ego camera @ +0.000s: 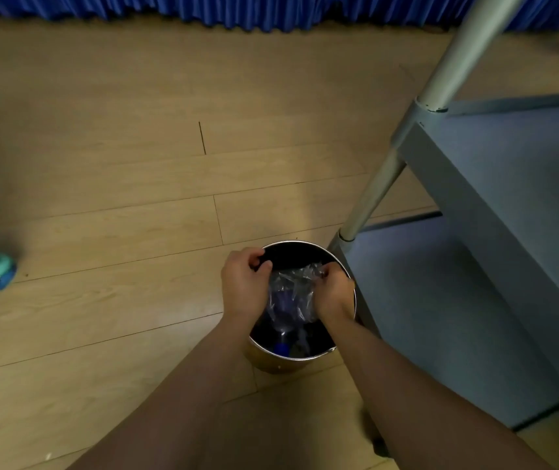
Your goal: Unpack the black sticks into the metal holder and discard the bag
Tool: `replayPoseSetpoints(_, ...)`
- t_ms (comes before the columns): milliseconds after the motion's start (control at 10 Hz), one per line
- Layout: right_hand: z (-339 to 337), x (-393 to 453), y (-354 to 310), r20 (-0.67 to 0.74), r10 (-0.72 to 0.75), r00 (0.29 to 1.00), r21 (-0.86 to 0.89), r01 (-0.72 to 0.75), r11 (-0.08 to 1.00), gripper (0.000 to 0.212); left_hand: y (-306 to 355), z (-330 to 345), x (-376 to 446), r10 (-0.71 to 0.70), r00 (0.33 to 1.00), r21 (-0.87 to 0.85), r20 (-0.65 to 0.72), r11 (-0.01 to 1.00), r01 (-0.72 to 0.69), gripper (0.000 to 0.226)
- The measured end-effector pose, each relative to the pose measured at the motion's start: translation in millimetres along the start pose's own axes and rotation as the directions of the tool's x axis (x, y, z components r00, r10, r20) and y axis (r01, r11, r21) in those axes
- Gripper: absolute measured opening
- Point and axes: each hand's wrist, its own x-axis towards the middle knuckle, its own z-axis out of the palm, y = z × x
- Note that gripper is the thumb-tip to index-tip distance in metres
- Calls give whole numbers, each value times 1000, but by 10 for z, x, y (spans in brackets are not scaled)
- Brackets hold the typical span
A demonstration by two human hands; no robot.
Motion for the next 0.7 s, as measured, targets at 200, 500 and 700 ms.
replayPoseSetpoints(200,100,-50,-52,73,-34,997,-190,47,981,22,24,51,-17,13,999,-75,30,997,-10,17)
replayPoseSetpoints(500,-52,-229,-81,-16,-288,957,-344,266,901,48,83,41,-44,5,999,-152,31,988,0,18)
replayPoseSetpoints(700,-255,-316,-238,-79,-454,888,-168,437,884,39,246,-10,-108,109,994,-114,27,988,-106,23)
